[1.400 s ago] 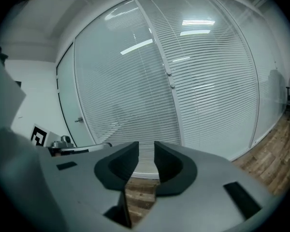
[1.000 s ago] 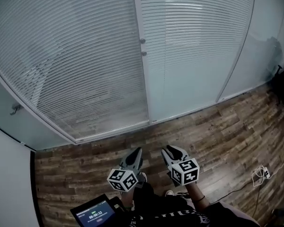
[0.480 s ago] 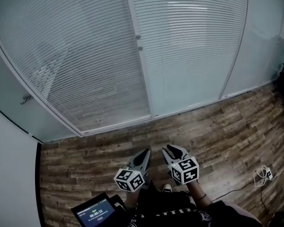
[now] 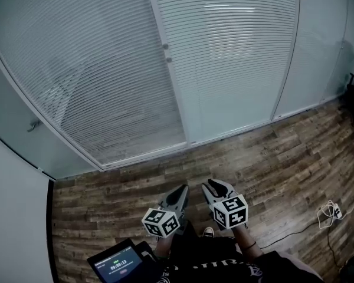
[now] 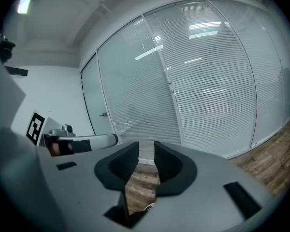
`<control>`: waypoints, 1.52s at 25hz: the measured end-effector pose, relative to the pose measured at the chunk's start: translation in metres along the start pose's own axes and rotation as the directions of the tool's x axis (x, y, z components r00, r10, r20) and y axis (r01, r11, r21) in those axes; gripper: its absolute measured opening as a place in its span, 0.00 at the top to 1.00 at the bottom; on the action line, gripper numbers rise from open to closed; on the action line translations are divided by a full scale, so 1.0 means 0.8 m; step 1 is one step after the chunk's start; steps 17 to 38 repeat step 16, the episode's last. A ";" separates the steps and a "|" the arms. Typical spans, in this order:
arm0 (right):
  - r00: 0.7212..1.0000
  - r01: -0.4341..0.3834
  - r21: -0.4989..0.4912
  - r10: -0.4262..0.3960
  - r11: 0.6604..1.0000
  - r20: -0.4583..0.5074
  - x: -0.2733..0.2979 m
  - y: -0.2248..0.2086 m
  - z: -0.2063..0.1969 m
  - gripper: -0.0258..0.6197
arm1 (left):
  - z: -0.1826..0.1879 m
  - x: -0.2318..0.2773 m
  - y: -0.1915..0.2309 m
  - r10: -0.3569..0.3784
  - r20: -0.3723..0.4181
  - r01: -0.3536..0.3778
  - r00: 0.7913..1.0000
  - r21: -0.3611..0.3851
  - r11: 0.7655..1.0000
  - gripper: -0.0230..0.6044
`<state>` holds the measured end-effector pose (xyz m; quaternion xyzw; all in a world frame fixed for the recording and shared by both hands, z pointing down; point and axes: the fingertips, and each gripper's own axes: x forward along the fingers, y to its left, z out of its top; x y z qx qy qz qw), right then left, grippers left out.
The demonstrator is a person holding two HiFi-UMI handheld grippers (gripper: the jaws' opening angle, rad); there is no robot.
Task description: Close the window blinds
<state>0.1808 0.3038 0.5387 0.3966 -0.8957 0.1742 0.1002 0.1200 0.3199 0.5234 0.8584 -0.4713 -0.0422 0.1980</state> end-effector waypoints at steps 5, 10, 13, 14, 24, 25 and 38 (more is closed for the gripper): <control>1.000 0.009 0.003 -0.009 1.000 0.013 -0.012 -0.003 0.001 0.79 | 0.001 0.003 -0.012 -0.018 0.004 0.018 1.000 0.006 1.000 0.96; 1.000 0.012 -0.003 -0.012 1.000 0.019 -0.014 -0.002 0.005 0.79 | 0.006 0.003 -0.018 -0.033 0.011 0.033 0.999 0.016 0.999 0.96; 1.000 0.009 -0.001 -0.009 1.000 0.021 -0.016 -0.001 0.004 0.79 | 0.003 0.002 -0.020 -0.034 0.010 0.034 0.999 0.018 0.999 0.96; 1.000 0.008 -0.001 -0.008 1.000 0.020 -0.017 -0.001 0.003 0.79 | 0.002 0.001 -0.021 -0.034 0.010 0.034 0.999 0.018 0.999 0.96; 1.000 0.006 -0.001 -0.006 1.000 0.018 -0.018 0.000 0.001 0.79 | 0.000 0.000 -0.022 -0.033 0.009 0.033 0.999 0.017 0.999 0.96; 1.000 0.006 -0.001 -0.006 1.000 0.018 -0.018 0.000 0.001 0.79 | 0.000 0.000 -0.022 -0.033 0.009 0.033 0.999 0.017 0.999 0.96; 1.000 0.006 -0.001 -0.006 1.000 0.018 -0.018 0.000 0.001 0.79 | 0.000 0.000 -0.022 -0.033 0.009 0.033 0.999 0.017 0.999 0.96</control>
